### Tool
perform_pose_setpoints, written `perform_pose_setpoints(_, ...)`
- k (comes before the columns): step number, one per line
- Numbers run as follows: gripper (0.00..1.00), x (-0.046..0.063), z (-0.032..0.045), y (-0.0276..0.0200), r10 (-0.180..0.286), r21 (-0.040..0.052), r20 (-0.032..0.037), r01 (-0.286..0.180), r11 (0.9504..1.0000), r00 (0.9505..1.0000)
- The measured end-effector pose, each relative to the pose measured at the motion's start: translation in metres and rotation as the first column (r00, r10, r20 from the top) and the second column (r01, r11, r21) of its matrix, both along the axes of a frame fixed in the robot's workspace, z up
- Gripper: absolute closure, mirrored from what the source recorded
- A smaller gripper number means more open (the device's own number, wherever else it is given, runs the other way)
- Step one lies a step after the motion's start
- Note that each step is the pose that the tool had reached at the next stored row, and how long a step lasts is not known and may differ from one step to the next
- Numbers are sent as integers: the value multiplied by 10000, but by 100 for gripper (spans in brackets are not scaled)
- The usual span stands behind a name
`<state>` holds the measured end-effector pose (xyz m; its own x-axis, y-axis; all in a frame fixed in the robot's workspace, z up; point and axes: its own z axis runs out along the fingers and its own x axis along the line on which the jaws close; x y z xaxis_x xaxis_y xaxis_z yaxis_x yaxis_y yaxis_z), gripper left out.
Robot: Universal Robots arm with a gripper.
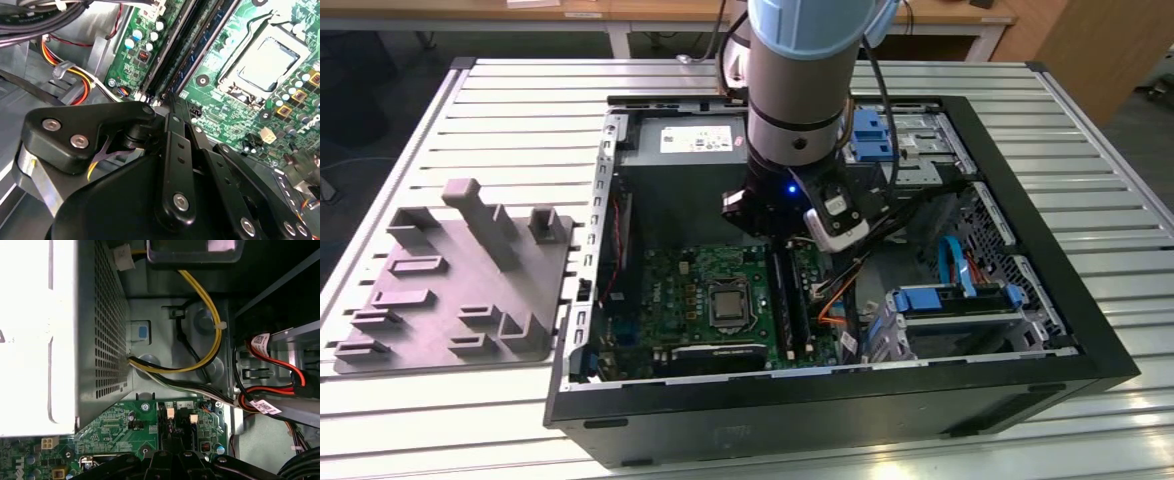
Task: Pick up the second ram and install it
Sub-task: 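Press down the second ram until it locks into place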
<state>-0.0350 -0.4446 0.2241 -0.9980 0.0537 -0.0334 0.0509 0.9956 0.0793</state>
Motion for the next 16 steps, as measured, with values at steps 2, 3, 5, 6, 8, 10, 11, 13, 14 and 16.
perform_pose_setpoints(2, 90, 0, -1, 0, 0, -3, 0, 0, 10000, 10000)
perform_pose_setpoints(3, 90, 0, -5, 0, 0, 1, 1, 0, 10000, 10000)
perform_pose_setpoints(5, 90, 0, -21, 0, 0, 6, 1, 0, 10000, 10000)
perform_pose_setpoints(6, 90, 0, -30, 0, 0, 7, 1, 0, 10000, 10000)
perform_pose_setpoints(8, 90, 0, -32, 0, 0, 6, -1, 0, 10000, 10000)
perform_pose_setpoints(10, 90, 0, -34, 0, 0, 8, 0, 0, 10000, 10000)
perform_pose_setpoints(11, 90, 0, -35, 0, 0, 9, 1, 0, 10000, 10000)
perform_pose_setpoints(13, 90, 0, -35, 0, 0, 8, 0, 0, 10000, 10000)
perform_pose_setpoints(14, 90, 0, -44, 0, 0, 8, 0, 0, 10000, 10000)
perform_pose_setpoints(16, 90, 0, -61, 0, 0, 9, -1, 0, 10000, 10000)
